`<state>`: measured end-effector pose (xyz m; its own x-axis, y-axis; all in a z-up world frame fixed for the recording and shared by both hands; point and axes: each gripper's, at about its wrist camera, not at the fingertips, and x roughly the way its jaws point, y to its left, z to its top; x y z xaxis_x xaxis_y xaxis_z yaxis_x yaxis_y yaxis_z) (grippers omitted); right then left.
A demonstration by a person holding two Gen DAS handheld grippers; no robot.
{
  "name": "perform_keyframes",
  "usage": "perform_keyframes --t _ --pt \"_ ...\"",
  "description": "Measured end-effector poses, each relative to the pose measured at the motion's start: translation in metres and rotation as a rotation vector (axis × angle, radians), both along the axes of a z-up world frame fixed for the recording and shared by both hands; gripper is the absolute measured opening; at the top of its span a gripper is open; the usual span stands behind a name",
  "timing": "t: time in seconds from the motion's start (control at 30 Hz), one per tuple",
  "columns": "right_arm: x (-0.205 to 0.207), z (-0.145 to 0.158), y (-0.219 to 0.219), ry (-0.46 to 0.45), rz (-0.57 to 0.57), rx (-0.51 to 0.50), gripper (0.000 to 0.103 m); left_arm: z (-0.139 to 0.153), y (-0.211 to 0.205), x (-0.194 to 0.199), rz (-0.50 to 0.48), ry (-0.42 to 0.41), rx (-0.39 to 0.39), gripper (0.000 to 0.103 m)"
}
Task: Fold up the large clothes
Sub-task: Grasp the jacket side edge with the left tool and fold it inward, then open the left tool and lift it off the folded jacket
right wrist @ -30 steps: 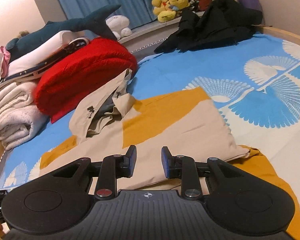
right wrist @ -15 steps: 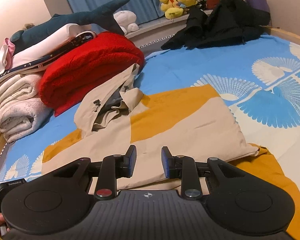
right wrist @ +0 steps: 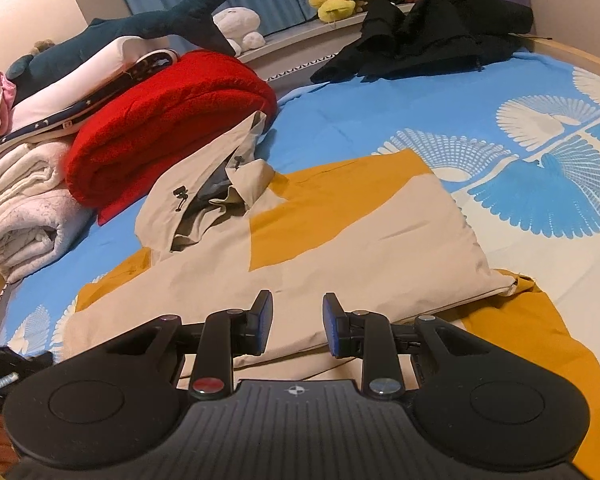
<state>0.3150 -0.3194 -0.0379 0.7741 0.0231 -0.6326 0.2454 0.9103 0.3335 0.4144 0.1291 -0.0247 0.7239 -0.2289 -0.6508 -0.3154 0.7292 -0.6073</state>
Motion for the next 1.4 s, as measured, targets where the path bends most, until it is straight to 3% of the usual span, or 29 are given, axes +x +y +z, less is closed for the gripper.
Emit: perform_keyframes --t 0.13,0.2,0.23,0.27,0.33,0.57,0.7,0.73,0.77,0.83,0.97,1.07,1.17,1.27,1.33,1.4 --pt "-0.001 0.000 0.003 0.002 0.005 -0.008 0.029 0.009 0.000 -0.017 0.012 0.036 0.061 0.000" --pt "0.000 -0.001 0.003 0.012 0.006 -0.013 0.029 -0.003 0.005 -0.010 0.006 0.051 -0.004 0.002" --pt "0.001 -0.001 0.003 0.015 0.004 -0.011 0.029 -0.015 0.008 -0.004 -0.007 0.062 -0.063 0.015" --pt "0.001 -0.001 0.004 0.016 0.003 -0.006 0.029 -0.026 0.010 0.003 -0.015 0.080 -0.108 0.035" --pt "0.000 0.000 0.005 0.016 0.007 0.000 0.029 -0.049 0.008 0.012 -0.010 0.133 -0.135 0.045" --pt "0.000 -0.002 0.004 0.026 0.029 -0.003 0.029 -0.075 0.002 0.022 -0.003 0.092 -0.157 0.045" --pt "0.003 -0.007 -0.001 0.056 0.025 0.026 0.029 -0.079 -0.006 0.027 0.020 0.092 -0.129 0.038" --pt "0.003 -0.007 -0.002 0.058 0.026 0.028 0.029 -0.078 -0.008 0.027 0.020 0.090 -0.119 0.023" --pt "0.004 -0.007 -0.001 0.060 0.027 0.027 0.029 -0.077 -0.009 0.027 0.012 0.089 -0.109 0.000" --pt "0.005 -0.009 -0.001 0.067 0.025 0.030 0.029 -0.067 -0.011 0.026 0.005 0.063 -0.083 0.000" --pt "0.005 -0.009 0.001 0.072 0.028 0.036 0.030 -0.019 -0.017 0.007 0.023 0.011 -0.062 0.000" --pt "0.005 -0.008 0.001 0.067 0.031 0.031 0.030 0.015 -0.025 -0.012 -0.006 -0.041 0.055 0.000" --pt "0.005 -0.009 0.001 0.072 0.025 0.028 0.030 0.017 -0.032 -0.008 -0.003 0.046 0.291 0.004" --pt "0.005 -0.011 0.003 0.079 0.017 0.026 0.030 0.019 -0.041 -0.005 -0.033 0.003 0.443 0.004" --pt "0.005 -0.010 0.004 0.077 0.016 0.027 0.030 0.016 -0.054 0.002 -0.131 -0.040 0.477 0.010" --pt "0.006 -0.008 0.007 0.069 0.024 0.020 0.030 0.002 -0.058 0.010 -0.186 -0.026 0.429 0.016"
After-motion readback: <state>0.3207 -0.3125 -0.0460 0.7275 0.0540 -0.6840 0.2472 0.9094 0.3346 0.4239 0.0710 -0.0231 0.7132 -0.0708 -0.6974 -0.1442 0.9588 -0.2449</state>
